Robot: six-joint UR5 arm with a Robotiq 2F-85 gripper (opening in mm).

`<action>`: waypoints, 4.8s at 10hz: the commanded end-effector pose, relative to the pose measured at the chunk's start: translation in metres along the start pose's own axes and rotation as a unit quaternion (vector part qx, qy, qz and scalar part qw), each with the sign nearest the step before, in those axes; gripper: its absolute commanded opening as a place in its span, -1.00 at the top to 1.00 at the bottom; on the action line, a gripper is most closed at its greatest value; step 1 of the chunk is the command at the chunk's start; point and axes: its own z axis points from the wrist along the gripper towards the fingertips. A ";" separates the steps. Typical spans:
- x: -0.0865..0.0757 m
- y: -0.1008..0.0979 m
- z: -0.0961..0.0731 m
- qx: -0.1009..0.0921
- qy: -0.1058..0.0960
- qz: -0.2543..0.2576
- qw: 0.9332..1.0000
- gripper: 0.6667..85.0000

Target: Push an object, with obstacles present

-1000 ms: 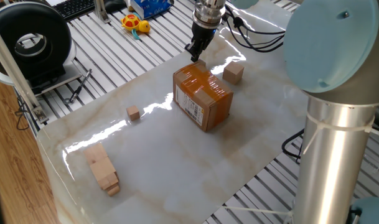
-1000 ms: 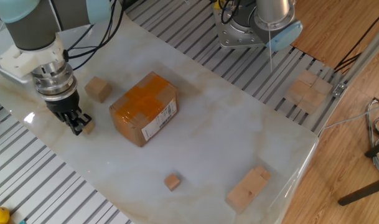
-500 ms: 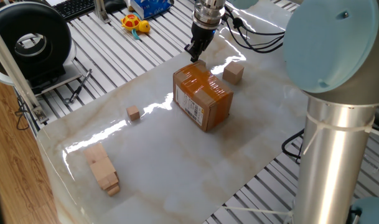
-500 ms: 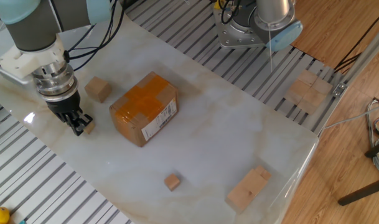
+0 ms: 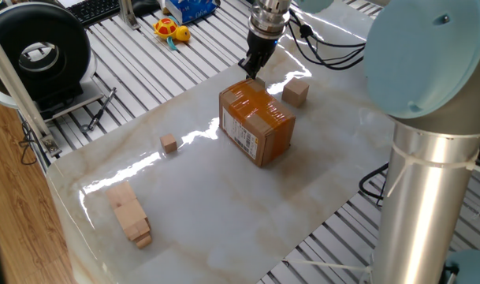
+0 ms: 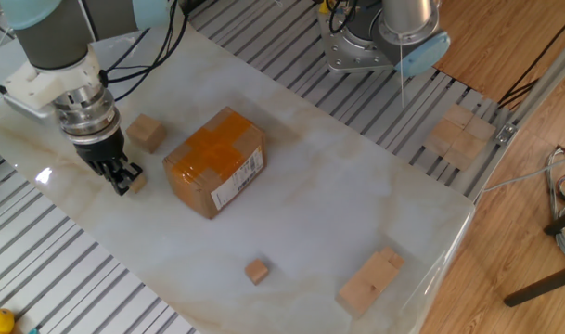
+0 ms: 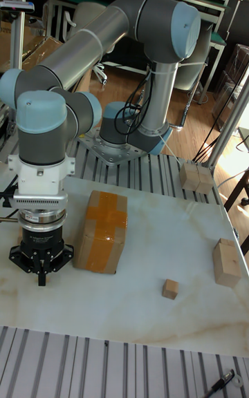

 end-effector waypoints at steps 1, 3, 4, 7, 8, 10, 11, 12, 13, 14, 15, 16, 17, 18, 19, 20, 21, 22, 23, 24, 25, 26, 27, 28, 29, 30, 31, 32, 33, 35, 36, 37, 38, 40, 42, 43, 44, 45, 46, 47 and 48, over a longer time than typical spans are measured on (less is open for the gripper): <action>0.009 0.002 -0.006 -0.006 0.001 0.006 1.000 0.98; 0.015 0.004 -0.010 -0.010 0.002 0.009 1.000 0.98; 0.019 0.003 -0.010 -0.010 0.005 0.012 1.000 0.98; 0.032 0.005 -0.008 -0.010 0.003 0.019 1.000 0.98; 0.035 0.006 -0.007 -0.010 0.003 0.023 1.000 0.98; 0.042 0.008 -0.008 -0.015 0.003 0.030 0.999 0.98; 0.046 0.008 -0.008 -0.014 0.003 0.031 0.999 0.98; 0.049 0.009 -0.008 -0.014 0.003 0.033 0.999 0.98; 0.051 0.012 -0.008 -0.014 0.001 0.035 0.999 0.98; 0.053 0.014 -0.009 -0.012 0.001 0.038 0.999 0.98; 0.054 0.016 -0.010 -0.011 0.000 0.041 0.999 0.98; 0.056 0.016 -0.010 -0.009 0.000 0.043 0.999 0.98; 0.058 0.016 -0.010 -0.009 0.000 0.044 0.999 0.98; 0.061 0.016 -0.010 -0.009 -0.001 0.044 0.999 0.98; 0.063 0.015 -0.010 -0.008 -0.002 0.043 0.999 0.98; 0.065 0.014 -0.010 -0.007 -0.003 0.041 0.999 0.98; 0.061 0.009 -0.009 -0.001 -0.006 0.036 0.999 0.98; 0.059 0.010 -0.009 -0.003 -0.011 0.034 0.999 0.98; 0.058 0.012 -0.009 -0.007 -0.012 0.034 0.999 0.98; 0.058 0.015 -0.009 -0.012 -0.012 0.033 0.999 0.98; 0.057 0.017 -0.009 -0.016 -0.014 0.034 0.999 0.98; 0.057 0.017 -0.009 -0.015 -0.014 0.035 0.999 0.98; 0.063 0.013 -0.011 -0.011 -0.012 0.034 0.999 0.98; 0.070 0.011 -0.012 -0.011 -0.012 0.032 0.999 0.98; 0.077 0.009 -0.013 -0.010 -0.011 0.032 0.999 0.98; 0.086 0.006 -0.017 -0.006 -0.009 0.033 0.999 0.98; 0.094 0.007 -0.019 -0.008 -0.009 0.037 0.999 0.98; 0.100 0.007 -0.022 -0.008 -0.009 0.040 0.999 0.98; 0.102 0.005 -0.023 -0.004 -0.008 0.040 0.999 0.98; 0.098 0.003 -0.023 0.001 -0.016 0.033 0.999 0.98; 0.097 0.002 -0.023 0.002 -0.019 0.032 0.999 0.98; 0.095 -0.001 -0.023 0.007 -0.019 0.030 0.999 0.98; 0.091 0.000 -0.021 0.008 -0.016 0.031 0.999 0.98; 0.090 0.003 -0.021 0.005 -0.018 0.030 0.999 0.98; 0.086 0.010 -0.025 0.004 -0.011 0.032 0.999 0.98; 0.086 0.012 -0.025 0.001 -0.011 0.032 0.999 0.98; 0.086 0.015 -0.025 -0.003 -0.011 0.033 0.999 0.98; 0.086 0.016 -0.026 -0.004 -0.012 0.033 0.999 0.98; 0.089 0.017 -0.028 -0.005 -0.009 0.033 0.999 0.98; 0.091 0.017 -0.029 -0.005 -0.009 0.033 0.999 0.98; 0.091 0.016 -0.028 -0.003 -0.008 0.033 0.999 0.98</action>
